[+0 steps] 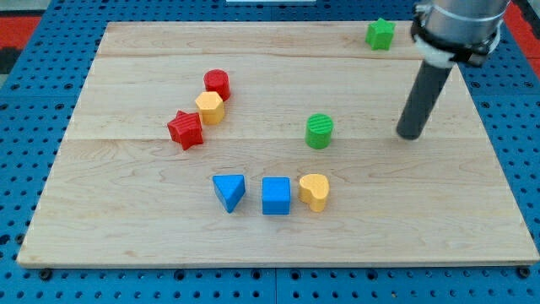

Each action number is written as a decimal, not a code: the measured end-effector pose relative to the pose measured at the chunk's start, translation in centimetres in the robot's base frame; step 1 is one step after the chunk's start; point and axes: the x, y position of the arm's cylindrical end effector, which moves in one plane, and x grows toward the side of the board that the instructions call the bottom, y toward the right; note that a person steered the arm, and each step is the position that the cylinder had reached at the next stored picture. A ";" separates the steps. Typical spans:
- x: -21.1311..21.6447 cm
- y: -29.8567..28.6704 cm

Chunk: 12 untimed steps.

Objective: Move the green circle to the left of the green star

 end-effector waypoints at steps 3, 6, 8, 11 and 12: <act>-7.1 -13.8; -14.8 -17.8; -18.7 -21.5; -20.1 -17.4; -19.3 -13.1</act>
